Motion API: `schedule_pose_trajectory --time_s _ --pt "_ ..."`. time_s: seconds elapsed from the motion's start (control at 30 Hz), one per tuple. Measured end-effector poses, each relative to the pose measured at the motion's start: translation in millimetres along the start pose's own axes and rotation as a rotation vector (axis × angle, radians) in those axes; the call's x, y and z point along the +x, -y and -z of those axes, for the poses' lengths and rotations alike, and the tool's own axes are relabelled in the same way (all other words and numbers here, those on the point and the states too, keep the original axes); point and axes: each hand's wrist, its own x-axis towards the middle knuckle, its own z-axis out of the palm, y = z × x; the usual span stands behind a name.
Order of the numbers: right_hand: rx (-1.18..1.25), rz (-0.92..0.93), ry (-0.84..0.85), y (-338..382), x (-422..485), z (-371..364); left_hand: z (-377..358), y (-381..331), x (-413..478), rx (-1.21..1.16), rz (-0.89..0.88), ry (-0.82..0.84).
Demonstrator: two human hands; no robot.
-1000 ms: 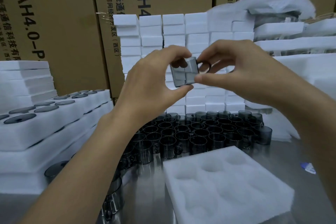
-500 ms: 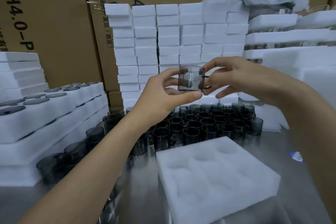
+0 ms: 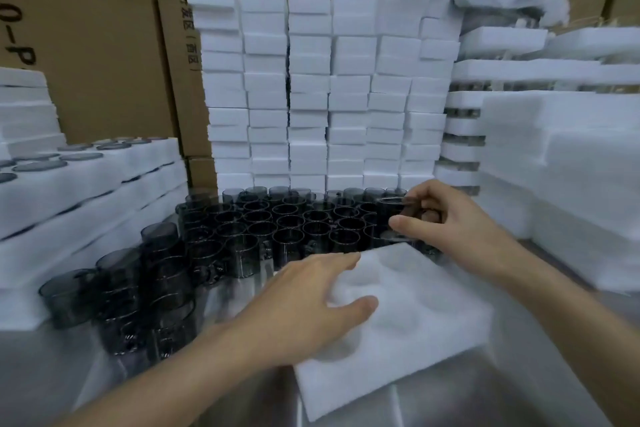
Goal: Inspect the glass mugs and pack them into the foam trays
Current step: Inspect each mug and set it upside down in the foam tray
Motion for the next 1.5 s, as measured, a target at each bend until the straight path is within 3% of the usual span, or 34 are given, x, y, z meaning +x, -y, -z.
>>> schedule_pose_trajectory --time_s 0.17,0.3,0.53,0.73,0.8,0.87,0.97,1.23,1.5 --pt "-0.033 0.055 0.062 -9 -20 -11 25 15 2 0.123 0.022 0.054" --pt "-0.015 0.081 0.088 2 -27 -16 24 27 4 0.073 0.007 0.095" --pt "-0.06 0.188 0.112 21 -39 -36 20 35 18 -0.715 -0.008 -0.108" --pt "-0.208 0.266 0.043 28 -44 -49 17 34 22 -0.905 -0.011 -0.129" --pt "-0.271 0.245 -0.026 22 -42 -47 16 35 17 -0.822 0.034 -0.164" --pt "-0.314 0.189 -0.093 15 -38 -42 11 34 12 -0.519 0.069 -0.193" --pt "-0.303 0.087 -0.152 5 -33 -34 8 29 5 -0.169 0.143 -0.064" --pt "-0.178 -0.079 -0.135 3 -28 -28 18 30 5 -0.154 0.107 -0.006" --pt "-0.322 -0.061 0.037 3 -32 -33 19 29 3 -0.196 0.094 -0.027"
